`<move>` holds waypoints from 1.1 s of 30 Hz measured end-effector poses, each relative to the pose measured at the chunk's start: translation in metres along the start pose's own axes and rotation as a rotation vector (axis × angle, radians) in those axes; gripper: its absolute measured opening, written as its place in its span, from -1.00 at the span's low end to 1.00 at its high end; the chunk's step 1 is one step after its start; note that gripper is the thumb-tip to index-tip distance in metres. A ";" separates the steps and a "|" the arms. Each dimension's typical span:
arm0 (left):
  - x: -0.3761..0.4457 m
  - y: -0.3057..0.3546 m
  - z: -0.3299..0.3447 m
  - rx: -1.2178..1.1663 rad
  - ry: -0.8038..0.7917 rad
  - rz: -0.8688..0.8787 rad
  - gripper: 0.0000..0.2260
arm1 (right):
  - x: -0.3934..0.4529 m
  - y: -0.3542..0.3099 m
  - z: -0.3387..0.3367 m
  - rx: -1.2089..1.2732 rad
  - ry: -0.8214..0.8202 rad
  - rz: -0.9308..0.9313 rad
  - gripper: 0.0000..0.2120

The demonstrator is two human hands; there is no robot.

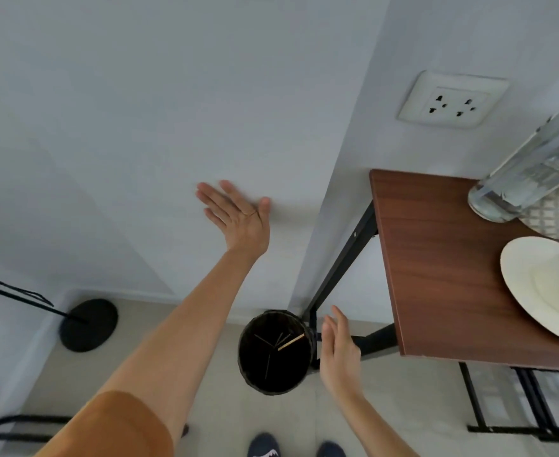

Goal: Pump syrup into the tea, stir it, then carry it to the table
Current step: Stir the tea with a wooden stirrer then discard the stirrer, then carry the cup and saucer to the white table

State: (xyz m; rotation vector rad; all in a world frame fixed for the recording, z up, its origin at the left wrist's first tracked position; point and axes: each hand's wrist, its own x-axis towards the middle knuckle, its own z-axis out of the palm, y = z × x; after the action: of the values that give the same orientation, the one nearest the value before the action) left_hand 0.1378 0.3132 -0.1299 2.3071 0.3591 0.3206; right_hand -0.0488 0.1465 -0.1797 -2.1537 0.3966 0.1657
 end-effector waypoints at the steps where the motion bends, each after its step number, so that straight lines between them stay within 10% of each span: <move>1: -0.001 0.001 -0.001 0.007 -0.002 -0.003 -0.16 | -0.001 -0.004 -0.002 0.004 0.011 -0.002 -0.60; 18: -0.091 0.124 -0.049 -0.046 -0.211 -0.012 -0.28 | -0.061 -0.082 -0.191 0.261 0.396 -0.521 -0.83; 24: -0.181 0.215 -0.004 -0.004 -0.357 0.257 -0.40 | -0.047 0.006 -0.299 0.280 0.626 -0.207 -0.92; 33: -0.245 0.265 0.092 0.215 -0.498 0.245 -0.48 | 0.025 0.054 -0.392 0.228 0.183 0.086 -0.65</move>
State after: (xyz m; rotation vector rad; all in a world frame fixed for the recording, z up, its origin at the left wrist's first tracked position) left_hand -0.0172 -0.0101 -0.0284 2.5441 -0.1477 -0.1885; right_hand -0.0558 -0.2080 -0.0023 -1.9332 0.5855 -0.0283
